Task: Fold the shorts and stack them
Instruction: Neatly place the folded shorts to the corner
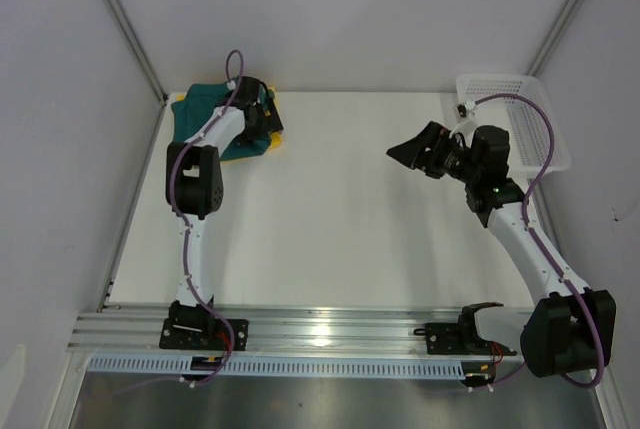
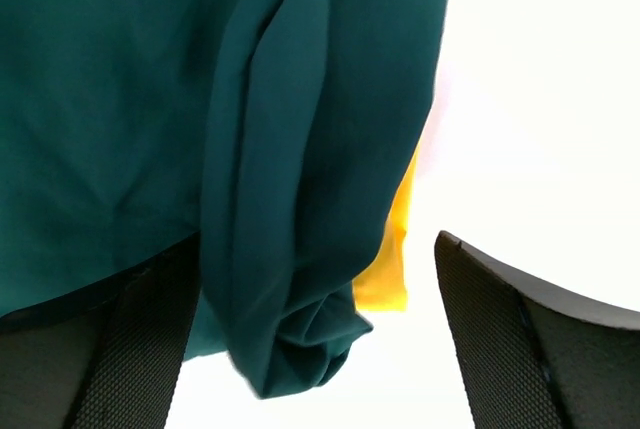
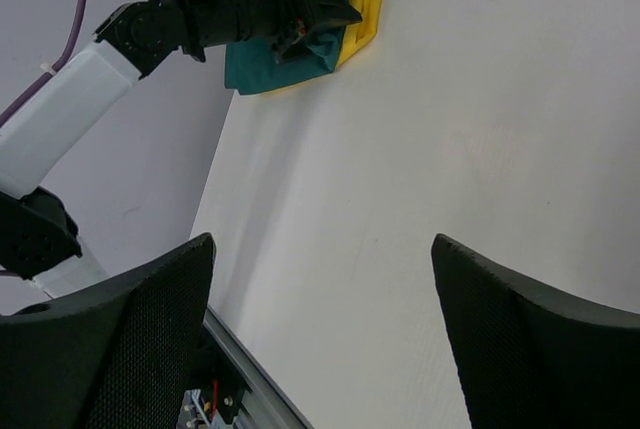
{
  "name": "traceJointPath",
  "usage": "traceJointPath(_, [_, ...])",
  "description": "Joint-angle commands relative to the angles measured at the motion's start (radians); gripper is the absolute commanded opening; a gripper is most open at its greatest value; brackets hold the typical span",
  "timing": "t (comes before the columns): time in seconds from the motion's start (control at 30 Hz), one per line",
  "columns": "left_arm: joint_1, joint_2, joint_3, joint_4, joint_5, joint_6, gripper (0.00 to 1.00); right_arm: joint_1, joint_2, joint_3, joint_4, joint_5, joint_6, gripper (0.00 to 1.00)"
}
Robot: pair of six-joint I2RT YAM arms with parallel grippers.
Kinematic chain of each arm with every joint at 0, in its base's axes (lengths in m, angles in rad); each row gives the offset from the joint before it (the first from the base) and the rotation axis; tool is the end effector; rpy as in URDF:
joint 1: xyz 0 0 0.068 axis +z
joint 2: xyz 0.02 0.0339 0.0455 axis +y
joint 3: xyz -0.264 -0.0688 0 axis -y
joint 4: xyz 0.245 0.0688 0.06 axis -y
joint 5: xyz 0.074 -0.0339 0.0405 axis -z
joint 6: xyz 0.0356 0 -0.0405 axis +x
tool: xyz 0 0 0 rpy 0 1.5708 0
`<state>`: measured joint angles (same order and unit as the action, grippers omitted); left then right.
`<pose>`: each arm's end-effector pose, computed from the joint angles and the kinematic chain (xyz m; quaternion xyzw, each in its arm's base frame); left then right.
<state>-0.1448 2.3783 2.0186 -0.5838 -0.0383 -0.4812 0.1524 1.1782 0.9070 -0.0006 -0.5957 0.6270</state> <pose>0.5202 -0.0745 0.1772 -0.1650 0.9366 -0.0777 0.2991 0.2646 0.0609 0.3218 0.0065 0.7817 0.4358 0.4460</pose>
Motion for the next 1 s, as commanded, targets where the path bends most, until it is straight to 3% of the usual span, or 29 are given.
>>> traceJointPath(0.0, [0.002, -0.149, -0.093, 0.027, -0.021, 0.009, 0.98, -0.011, -0.022, 0.009, -0.022, -0.021, -0.024, 0.91])
traceJointPath(0.23, [0.019, -0.451, -0.397, 0.045, -0.051, 0.046, 0.99, -0.020, -0.066, 0.006, -0.047, -0.016, -0.030, 0.91])
traceJointPath(0.4, [0.019, -0.704, -0.527, 0.079, -0.022, 0.041, 0.99, -0.022, -0.110, -0.016, -0.094, -0.003, -0.065, 0.91])
traceJointPath(0.5, [0.011, -0.884, -0.731, 0.171, 0.031, -0.002, 0.99, -0.027, -0.163, -0.036, -0.149, 0.042, -0.113, 0.92])
traceJointPath(0.6, [-0.010, -1.076, -0.900, 0.245, 0.055, -0.026, 0.99, -0.030, -0.251, -0.057, -0.218, 0.155, -0.164, 0.93])
traceJointPath(0.63, [-0.016, -1.114, -0.935, 0.245, 0.054, -0.023, 0.99, -0.030, -0.281, -0.068, -0.231, 0.254, -0.183, 0.94])
traceJointPath(0.73, [-0.044, -1.257, -1.021, 0.203, 0.046, -0.028, 0.99, -0.033, -0.464, -0.163, -0.204, 0.353, -0.223, 0.95])
traceJointPath(0.97, [-0.050, -1.709, -1.369, 0.292, 0.127, -0.102, 0.99, -0.033, -0.721, -0.313, -0.220, 0.399, -0.257, 1.00])
